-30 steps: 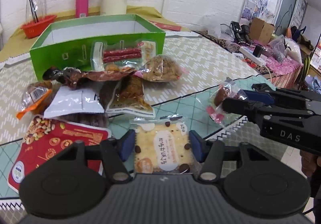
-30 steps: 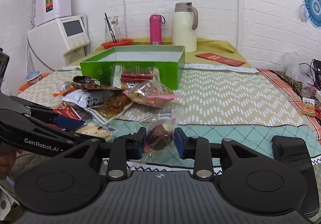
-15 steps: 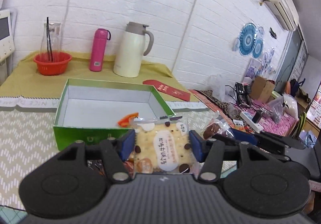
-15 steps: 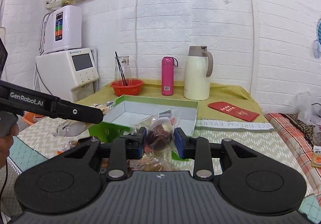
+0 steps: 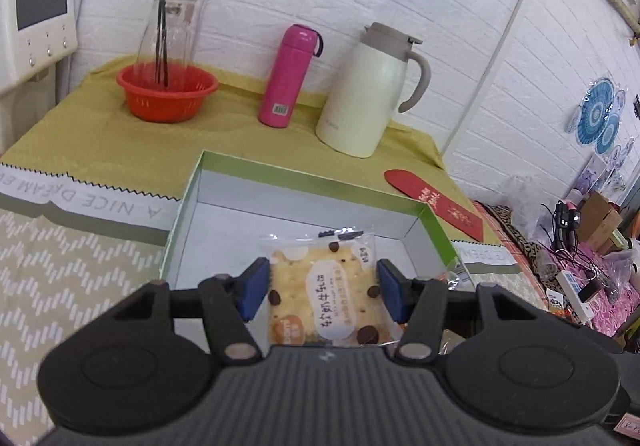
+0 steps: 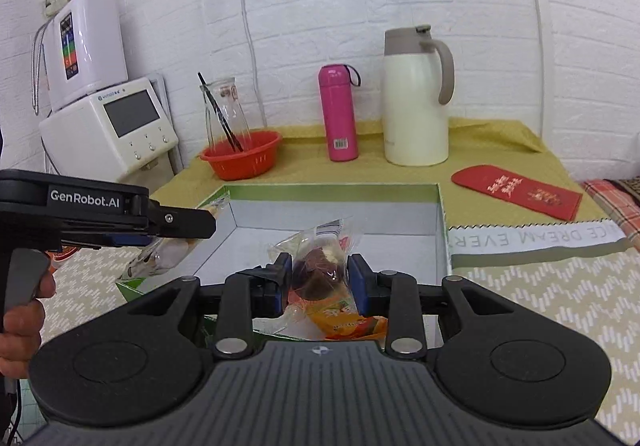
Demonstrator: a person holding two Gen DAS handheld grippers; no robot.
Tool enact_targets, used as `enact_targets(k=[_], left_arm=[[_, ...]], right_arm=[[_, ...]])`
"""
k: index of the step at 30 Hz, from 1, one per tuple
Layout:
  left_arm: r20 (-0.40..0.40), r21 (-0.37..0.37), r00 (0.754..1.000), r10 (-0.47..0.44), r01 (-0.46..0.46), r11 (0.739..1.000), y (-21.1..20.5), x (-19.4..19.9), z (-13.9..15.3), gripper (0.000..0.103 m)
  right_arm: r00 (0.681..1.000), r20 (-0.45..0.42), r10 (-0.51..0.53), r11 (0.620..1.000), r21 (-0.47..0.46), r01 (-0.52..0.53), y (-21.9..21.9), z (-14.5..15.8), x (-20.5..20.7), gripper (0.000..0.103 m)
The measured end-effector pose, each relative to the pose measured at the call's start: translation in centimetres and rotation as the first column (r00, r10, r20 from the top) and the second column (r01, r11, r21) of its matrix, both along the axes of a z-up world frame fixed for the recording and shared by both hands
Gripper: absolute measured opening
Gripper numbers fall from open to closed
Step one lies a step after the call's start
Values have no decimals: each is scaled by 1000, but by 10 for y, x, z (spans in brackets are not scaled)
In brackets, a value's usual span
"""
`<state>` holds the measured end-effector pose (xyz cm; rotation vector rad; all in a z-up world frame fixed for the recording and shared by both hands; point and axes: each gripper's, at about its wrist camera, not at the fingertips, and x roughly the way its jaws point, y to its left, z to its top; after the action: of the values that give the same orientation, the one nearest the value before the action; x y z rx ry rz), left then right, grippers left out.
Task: Organize snacks
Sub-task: 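Carry both packs into the green box and open both grippers, then return the left gripper to the pile and grasp the pink-zip nut bag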
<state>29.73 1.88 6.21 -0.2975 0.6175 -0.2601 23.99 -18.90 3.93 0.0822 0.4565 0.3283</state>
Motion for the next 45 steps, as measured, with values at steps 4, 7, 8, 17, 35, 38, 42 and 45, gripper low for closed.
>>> enact_targets(k=[4,7,8,17,35,38,42,45], left_arm=[[-24,6,1000,-2,2,1000,2,19,-10,57],[-29,-19,999,23,-23,1000,5,28,-15,86],[-20,-36,998,53,-54,998,8,27,-16,103],[41,-53,995,92,-89,995,17,9,-1,103],[137,-82,988,-72,83,993,3,-136,43,103],[119,-88,988,-99,110,990,4,-159,33,103],[116,-84,987,-112,122,989,6,-187,13,103],[91,-92,988,-123,131,987,7,-204,-9,103]], right_arm=[[999,-52,16,1000,7,-16,13,-14,23,56],[999,-41,33,999,8,-33,22,-22,32,70],[999,-33,39,999,-3,-39,24,-24,33,90],[998,65,-3,1000,29,1,5,-4,16,103],[983,178,36,998,50,-46,-32,52,-108,103],[975,222,33,990,129,-62,-47,56,-138,103],[979,196,51,991,110,-73,-61,57,-171,103],[985,166,49,998,36,-56,-64,47,-183,103]])
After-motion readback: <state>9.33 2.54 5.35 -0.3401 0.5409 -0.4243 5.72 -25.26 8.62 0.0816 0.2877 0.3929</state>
